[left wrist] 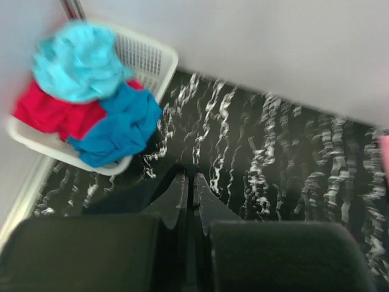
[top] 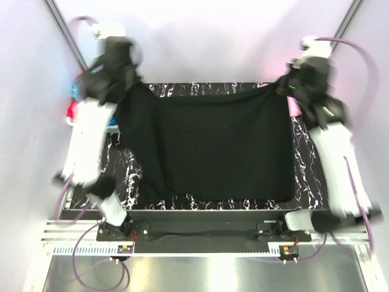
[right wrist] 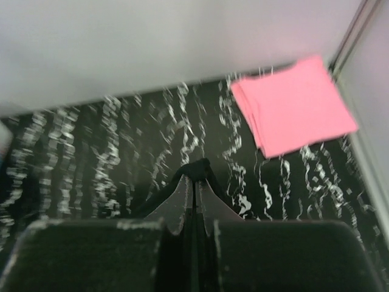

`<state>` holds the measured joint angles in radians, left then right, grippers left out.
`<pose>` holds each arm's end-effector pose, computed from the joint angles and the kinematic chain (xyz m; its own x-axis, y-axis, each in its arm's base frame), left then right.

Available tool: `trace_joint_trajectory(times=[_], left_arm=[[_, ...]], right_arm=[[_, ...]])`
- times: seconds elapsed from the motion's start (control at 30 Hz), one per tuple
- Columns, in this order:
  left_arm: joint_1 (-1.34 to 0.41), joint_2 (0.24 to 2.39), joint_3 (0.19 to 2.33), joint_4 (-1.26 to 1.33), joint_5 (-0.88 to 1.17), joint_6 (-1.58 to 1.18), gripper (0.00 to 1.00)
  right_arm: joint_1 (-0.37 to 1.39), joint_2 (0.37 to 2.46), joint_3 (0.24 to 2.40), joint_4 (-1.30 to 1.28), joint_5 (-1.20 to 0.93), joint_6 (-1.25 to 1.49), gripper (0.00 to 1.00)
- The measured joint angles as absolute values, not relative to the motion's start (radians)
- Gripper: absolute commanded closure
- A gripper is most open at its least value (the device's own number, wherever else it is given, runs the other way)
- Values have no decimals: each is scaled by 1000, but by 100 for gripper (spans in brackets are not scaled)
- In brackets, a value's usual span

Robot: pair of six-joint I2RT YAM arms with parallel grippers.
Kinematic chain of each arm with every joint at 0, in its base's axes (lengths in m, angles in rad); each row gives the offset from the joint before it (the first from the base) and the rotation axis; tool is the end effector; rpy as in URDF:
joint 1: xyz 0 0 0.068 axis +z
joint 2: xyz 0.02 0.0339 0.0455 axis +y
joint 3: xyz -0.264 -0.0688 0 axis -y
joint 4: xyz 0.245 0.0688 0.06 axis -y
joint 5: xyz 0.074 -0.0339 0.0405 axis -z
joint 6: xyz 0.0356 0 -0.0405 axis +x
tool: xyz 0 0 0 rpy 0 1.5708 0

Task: Fold and stack the t-shirts
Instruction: Flatten the tshirt out

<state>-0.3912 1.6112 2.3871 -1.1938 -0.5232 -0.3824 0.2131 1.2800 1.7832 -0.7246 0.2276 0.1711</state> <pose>0.2465 -0.0824 0.5492 -0.3138 -0.2202 -0.9236 -0.2252 0.9622 -0.1529 0.2324 0.0421 0.5133 -0.2099 0.1243 -0.9698 0.0455 0.9921 0.1173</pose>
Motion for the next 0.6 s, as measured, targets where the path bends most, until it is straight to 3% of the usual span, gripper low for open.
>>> trace_joint_trajectory(times=[0.2, 0.33, 0.43, 0.6], left_arm=[[-305, 2190, 2519, -1161, -404, -506, 100], [-272, 2470, 2529, -1140, -298, -579, 100], [-249, 2511, 2465, -1127, -268, -606, 100], [-210, 2449, 2399, -1013, -259, -611, 100]], right_arm=[[195, 1808, 1746, -588, 233, 264, 100], [186, 2209, 1894, -651, 188, 340, 100], [185, 2395, 2038, -728, 173, 364, 100], [182, 2411, 2262, -768, 174, 364, 100]])
